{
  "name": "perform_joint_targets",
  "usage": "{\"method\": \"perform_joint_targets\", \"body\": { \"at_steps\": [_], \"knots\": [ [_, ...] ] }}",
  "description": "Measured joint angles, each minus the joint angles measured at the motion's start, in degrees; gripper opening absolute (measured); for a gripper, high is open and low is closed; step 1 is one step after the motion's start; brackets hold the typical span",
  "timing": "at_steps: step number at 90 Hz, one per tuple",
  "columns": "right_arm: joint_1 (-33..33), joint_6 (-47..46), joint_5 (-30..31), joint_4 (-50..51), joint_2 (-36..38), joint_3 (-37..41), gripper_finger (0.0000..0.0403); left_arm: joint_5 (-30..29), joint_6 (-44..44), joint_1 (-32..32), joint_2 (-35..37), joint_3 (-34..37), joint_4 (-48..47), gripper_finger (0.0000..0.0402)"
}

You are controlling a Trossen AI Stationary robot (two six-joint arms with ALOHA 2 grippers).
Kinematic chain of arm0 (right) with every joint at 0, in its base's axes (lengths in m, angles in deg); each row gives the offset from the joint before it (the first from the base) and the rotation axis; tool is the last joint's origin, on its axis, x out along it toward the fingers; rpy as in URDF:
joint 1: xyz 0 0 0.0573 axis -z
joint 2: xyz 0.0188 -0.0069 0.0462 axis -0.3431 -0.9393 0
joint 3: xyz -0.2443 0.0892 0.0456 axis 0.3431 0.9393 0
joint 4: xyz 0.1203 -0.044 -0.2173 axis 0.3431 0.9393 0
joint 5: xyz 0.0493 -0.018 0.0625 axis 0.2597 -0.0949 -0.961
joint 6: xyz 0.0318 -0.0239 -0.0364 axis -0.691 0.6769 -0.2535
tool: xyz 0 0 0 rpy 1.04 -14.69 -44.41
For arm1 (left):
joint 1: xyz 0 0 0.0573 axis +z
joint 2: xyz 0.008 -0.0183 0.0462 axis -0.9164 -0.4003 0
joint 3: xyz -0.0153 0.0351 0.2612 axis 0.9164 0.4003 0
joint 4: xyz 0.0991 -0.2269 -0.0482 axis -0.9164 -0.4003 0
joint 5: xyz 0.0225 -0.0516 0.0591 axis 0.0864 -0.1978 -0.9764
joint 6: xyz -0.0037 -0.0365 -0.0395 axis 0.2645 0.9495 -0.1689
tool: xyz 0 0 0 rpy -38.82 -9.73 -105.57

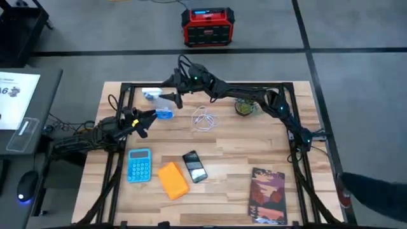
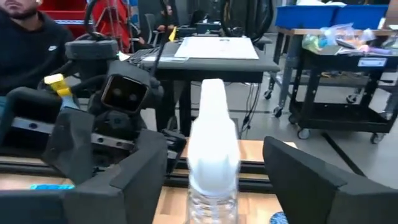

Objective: Apply microfiber cloth
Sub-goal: Move the spray bottle to the center of the table

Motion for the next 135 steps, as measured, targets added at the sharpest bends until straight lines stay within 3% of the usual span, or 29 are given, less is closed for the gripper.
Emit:
{"method": "perform_joint_targets", "body": {
  "at_steps": [19, 51, 75, 86, 101, 125, 135],
  "knots": [
    [-0.21, -0.02, 0.50, -0.02, 0.02, 0.00, 0.0182, -0.58, -0.02, 0.02, -0.01, 0.00, 0.05, 0.0162],
    [-0.42, -0.91, 1.99, -2.29, -2.13, 0.00, 0.0162, -0.78, -0.04, 0.02, 0.00, -0.01, 0.04, 0.0162],
    [-0.46, 0.13, 1.97, -2.58, -2.80, 0.04, 0.0082, -0.76, -0.05, 0.02, -0.02, -0.02, 0.04, 0.0162],
    [-0.48, -0.15, 1.55, -3.08, -2.80, 0.04, 0.0072, -0.76, -0.07, 0.02, -0.02, 0.00, 0.04, 0.0162],
    [-0.85, 0.80, 0.15, -2.64, -2.80, 0.04, 0.0106, -0.76, -0.07, 0.02, -0.02, -0.01, -0.10, 0.0162],
    [-1.53, 1.49, -0.24, -3.48, -2.73, 0.04, 0.0224, -0.76, -0.07, 0.02, -0.02, -0.02, -0.18, 0.0162],
    [-1.51, 1.48, -0.09, -3.77, -2.69, 0.02, 0.0254, -0.76, -0.07, 0.02, -0.02, 0.00, -0.21, 0.0162]
  ]
}}
